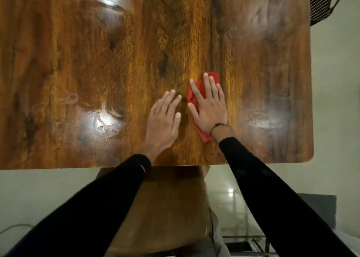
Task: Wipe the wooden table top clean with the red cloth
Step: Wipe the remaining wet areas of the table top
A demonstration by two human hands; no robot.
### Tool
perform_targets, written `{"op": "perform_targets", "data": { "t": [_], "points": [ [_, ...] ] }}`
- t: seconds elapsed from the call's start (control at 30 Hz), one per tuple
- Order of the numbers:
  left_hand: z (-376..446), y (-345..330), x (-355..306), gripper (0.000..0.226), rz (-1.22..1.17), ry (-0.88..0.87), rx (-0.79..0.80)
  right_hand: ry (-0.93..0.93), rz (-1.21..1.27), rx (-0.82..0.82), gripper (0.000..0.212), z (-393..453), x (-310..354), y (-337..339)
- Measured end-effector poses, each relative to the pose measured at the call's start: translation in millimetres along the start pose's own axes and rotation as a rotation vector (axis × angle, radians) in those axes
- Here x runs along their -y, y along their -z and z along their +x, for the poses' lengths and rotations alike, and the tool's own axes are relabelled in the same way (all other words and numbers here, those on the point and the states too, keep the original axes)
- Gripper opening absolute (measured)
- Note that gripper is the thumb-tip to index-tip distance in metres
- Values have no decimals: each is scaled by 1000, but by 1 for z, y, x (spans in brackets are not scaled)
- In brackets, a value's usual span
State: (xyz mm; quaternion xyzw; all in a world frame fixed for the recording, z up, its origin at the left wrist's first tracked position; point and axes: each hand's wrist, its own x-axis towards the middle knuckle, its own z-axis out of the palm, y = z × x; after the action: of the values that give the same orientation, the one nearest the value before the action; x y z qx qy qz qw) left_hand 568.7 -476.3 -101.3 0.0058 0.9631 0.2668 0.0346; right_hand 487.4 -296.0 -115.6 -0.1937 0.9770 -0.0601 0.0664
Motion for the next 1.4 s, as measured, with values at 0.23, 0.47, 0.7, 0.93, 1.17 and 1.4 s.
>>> {"op": "perform_targets", "data": {
  "t": [0.23, 0.47, 0.7, 0.93, 1.17, 1.4],
  "points": [
    [34, -41, -53, 62, -194, 243, -133, 271, 33, 25, 73, -46, -25, -6],
    [39, -55, -51, 65, 124, 192, -65, 383, -21, 102, 75, -116, -137, -3],
    [37, -55, -51, 66, 142, 212, -79, -32, -1, -19, 71, -56, -177, 11],
    [38, -59, -53, 67, 171, 200, -109, 44, 13, -45, 71, -19, -143, 13],
    [41, -59, -53, 69, 190, 180, -146, 344, 40, 52, 75, -91, -145, 3],
    [39, -58, -50, 72, 193, 172, -109, 151, 0, 67, 77, -137, -218, 14]
  ]
}}
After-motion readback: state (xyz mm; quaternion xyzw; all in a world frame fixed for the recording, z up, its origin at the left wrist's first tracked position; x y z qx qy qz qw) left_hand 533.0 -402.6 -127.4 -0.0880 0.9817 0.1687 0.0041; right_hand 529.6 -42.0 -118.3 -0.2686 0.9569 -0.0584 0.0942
